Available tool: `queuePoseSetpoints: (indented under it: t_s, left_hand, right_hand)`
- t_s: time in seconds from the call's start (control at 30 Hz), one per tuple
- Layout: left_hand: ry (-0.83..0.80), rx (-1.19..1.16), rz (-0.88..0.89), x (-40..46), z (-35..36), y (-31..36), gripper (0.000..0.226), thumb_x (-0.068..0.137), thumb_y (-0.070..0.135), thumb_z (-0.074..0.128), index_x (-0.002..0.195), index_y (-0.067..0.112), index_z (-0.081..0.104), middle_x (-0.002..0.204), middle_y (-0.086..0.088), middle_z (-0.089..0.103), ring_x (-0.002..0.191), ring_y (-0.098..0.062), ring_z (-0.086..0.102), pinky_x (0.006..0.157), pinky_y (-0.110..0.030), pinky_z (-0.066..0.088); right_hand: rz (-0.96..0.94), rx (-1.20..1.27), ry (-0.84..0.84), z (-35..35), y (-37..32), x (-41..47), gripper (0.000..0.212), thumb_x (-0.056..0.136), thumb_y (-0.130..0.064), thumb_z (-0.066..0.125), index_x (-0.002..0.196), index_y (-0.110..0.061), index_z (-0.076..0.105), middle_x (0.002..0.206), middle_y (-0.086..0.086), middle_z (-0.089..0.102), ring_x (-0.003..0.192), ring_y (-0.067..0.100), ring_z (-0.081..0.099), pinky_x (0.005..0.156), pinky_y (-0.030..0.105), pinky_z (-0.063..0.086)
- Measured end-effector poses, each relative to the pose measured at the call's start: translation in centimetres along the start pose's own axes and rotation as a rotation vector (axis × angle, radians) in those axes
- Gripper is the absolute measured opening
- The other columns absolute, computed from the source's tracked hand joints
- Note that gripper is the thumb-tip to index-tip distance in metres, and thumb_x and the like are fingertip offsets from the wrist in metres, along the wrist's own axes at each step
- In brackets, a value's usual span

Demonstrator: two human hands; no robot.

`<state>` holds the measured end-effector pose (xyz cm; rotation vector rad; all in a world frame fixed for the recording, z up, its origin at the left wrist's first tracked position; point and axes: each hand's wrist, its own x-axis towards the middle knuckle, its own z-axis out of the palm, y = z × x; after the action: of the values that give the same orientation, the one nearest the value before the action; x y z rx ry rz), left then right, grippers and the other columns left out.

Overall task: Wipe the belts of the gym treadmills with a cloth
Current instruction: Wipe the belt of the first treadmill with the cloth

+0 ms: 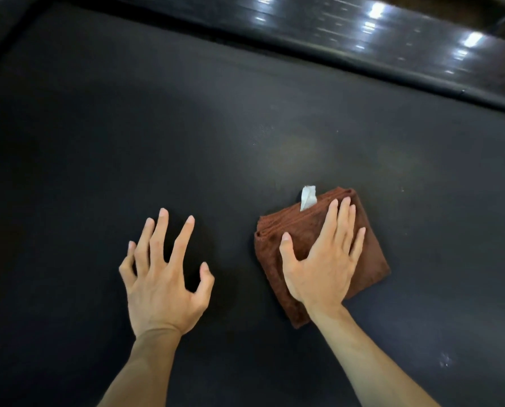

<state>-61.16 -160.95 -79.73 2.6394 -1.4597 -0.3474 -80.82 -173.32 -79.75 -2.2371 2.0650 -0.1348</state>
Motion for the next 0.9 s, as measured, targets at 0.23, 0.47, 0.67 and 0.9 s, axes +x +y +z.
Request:
queuePoseSetpoints:
  t_s: [0.23,0.47,0.67,0.9]
  left_hand:
    - [0.032,-0.04,0.016,0.1,0.1,-0.2,0.079,0.082,0.053,0.042,0.157,0.03,0.038,0.169,-0.006,0.021,0.156,-0.029,0.019,0.119,-0.056,0.021]
    - [0.028,-0.016,0.01,0.1,0.1,-0.2,0.079,0.083,0.053,0.041,0.158,0.032,0.035,0.169,-0.004,0.018,0.157,-0.027,0.017,0.12,-0.054,0.02]
    - [-0.004,-0.009,-0.001,0.1,-0.2,-0.1,0.078,0.084,0.052,0.045,0.158,0.035,0.032,0.171,-0.001,0.013,0.158,-0.024,0.011,0.122,-0.053,0.018]
    - [-0.004,-0.026,-0.01,-0.1,-0.3,-0.1,0.076,0.086,0.049,0.049,0.159,0.035,0.03,0.171,-0.001,0.012,0.158,-0.025,0.01,0.122,-0.053,0.017]
  right_hand:
    - [0.075,0.014,-0.018,0.2,-2.2,4.6,0.109,0.086,-0.076,0.031,0.166,-0.008,0.003,0.175,0.01,0.003,0.161,0.022,-0.001,0.129,0.053,0.003]
    - [-0.164,0.046,-0.059,1.1,-11.5,14.2,0.117,0.084,-0.089,0.027,0.166,-0.008,0.005,0.175,0.01,0.003,0.161,0.024,-0.001,0.128,0.053,0.002]
    - [-0.43,-0.028,-0.143,0.3,-6.7,7.6,0.12,0.082,-0.092,0.035,0.166,-0.013,0.003,0.175,0.006,0.0,0.161,0.021,-0.004,0.129,0.052,0.002]
    - [-0.132,0.012,-0.138,0.2,-8.7,14.7,0.121,0.078,-0.085,0.036,0.165,-0.006,0.008,0.174,0.014,0.003,0.161,0.029,-0.002,0.127,0.058,-0.006]
